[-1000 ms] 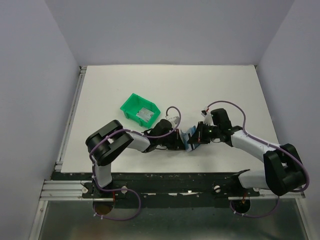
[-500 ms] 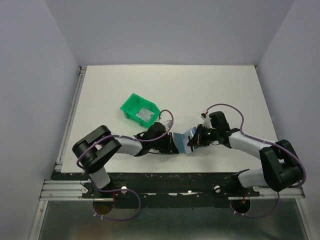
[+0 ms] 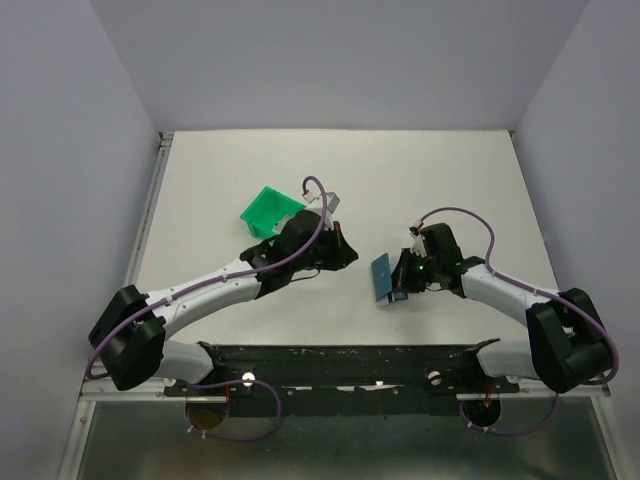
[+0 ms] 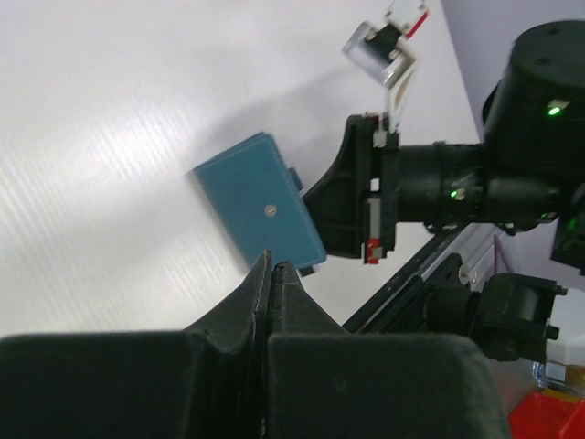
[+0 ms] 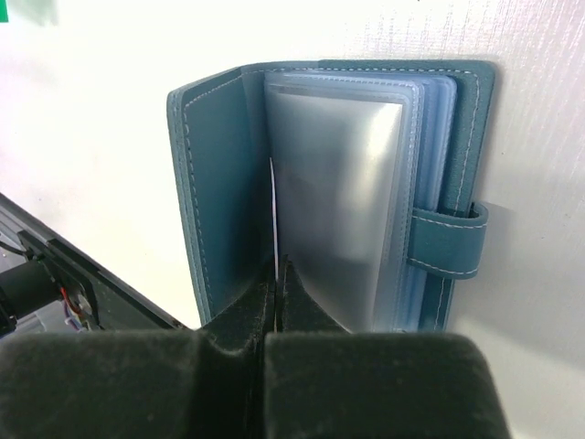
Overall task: Put the credit cards into the card holder
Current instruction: Open the card holder at the center of the board.
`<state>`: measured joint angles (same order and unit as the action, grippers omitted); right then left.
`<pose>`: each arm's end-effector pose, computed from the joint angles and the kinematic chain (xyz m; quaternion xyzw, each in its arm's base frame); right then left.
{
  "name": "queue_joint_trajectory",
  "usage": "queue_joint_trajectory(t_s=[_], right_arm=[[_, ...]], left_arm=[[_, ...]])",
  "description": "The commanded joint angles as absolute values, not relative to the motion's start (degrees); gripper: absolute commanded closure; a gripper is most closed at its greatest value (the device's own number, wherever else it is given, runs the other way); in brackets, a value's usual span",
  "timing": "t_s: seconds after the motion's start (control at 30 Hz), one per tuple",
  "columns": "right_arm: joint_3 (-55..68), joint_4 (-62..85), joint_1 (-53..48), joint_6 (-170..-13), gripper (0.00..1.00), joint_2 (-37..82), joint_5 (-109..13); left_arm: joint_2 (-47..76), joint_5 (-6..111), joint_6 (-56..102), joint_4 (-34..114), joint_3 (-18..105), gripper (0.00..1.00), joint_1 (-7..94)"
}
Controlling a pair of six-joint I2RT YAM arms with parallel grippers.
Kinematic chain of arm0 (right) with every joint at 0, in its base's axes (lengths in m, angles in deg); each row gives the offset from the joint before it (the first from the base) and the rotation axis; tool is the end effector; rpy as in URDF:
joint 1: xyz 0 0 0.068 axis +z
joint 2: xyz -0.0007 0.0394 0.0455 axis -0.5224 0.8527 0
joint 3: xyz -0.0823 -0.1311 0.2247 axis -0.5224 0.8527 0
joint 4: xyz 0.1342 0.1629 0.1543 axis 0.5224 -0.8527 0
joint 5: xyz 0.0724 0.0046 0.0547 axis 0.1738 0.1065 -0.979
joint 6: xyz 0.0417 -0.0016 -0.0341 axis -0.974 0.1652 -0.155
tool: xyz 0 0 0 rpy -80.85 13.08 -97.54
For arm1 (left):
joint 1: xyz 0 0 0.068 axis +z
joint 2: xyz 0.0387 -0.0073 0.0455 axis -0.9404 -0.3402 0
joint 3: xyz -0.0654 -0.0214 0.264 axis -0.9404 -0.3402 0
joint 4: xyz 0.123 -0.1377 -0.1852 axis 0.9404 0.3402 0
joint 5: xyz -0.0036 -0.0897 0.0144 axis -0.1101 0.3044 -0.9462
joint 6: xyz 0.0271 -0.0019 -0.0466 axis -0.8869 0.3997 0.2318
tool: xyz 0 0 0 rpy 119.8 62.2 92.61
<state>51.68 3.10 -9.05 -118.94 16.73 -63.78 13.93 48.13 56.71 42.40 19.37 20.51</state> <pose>0.2092 0.1017 0.1541 0.0348 0.9318 0.3144 0.1781 0.1900 -0.2269 0.2571 0.0476 0.8555 -0.3995 0.3260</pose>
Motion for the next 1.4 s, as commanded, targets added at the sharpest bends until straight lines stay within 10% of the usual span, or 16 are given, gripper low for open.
queue_joint_trajectory(t_s=[0.0, 1.37], right_arm=[[51.8, 3.2, -8.7, -118.7, 0.99, 16.7, -62.5], [56.1, 8.4, -8.7, -122.0, 0.99, 16.5, -65.1]], left_arm=[[8.8, 50.8, 52.4, 42.5, 26.2, 1.0, 20.3], [-18.9, 56.7, 50.9, 51.5, 43.4, 1.0, 18.3]])
